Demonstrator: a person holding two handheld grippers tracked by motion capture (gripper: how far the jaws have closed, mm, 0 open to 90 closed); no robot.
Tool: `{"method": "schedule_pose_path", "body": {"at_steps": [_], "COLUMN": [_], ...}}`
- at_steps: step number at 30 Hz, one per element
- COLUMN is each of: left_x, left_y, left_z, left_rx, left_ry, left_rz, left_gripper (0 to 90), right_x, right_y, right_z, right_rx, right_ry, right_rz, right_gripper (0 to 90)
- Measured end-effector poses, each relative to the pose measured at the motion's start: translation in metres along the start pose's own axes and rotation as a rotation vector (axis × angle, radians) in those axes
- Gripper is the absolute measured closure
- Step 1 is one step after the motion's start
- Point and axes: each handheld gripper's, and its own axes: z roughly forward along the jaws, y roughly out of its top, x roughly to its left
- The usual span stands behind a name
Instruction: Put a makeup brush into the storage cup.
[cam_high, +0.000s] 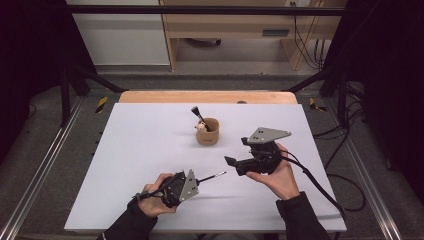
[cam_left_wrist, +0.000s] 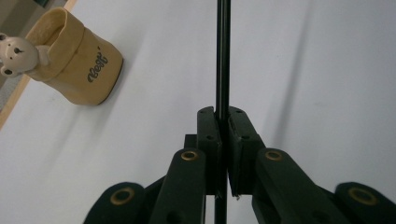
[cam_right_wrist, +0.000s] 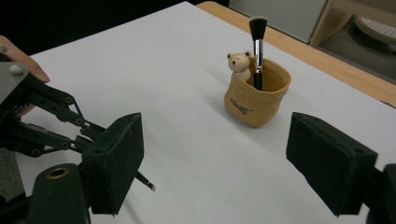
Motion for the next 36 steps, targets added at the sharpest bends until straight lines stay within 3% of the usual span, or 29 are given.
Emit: {"method": "schedule_pose_path", "body": {"at_steps": [15, 19, 23, 33, 36], "left_x": [0.009, 0.011, 0.014, 0.017, 0.017], "left_y": [-0.007, -0.009, -0.010, -0.013, -0.013], "left_z": [0.000, -0.001, -0.003, -0.005, -0.005], "left_rx": [-0.014, -0.037, -0.036, -0.106, -0.107], "left_ry": [0.002, 0.008, 0.021, 0.051, 0.051], "left_rz": [-0.144, -0.208, -0.223, -0.340, -0.351], "left_gripper": [84.7, 84.6, 84.6, 84.6, 84.6], "right_x": [-0.001, -0.001, -0.002, 0.003, 0.004], "right_y": [-0.020, -0.027, -0.032, -0.039, -0.040], "right_z": [-0.003, -0.002, 0.000, 0.002, 0.004], "right_rx": [-0.066, -0.072, -0.074, -0.102, -0.110], "right_ry": [-0.008, -0.006, -0.002, 0.002, -0.002], "right_rz": [0.061, 0.065, 0.074, 0.096, 0.103], "right_gripper": [12.6, 10.8, 10.5, 9.6, 9.6]}}
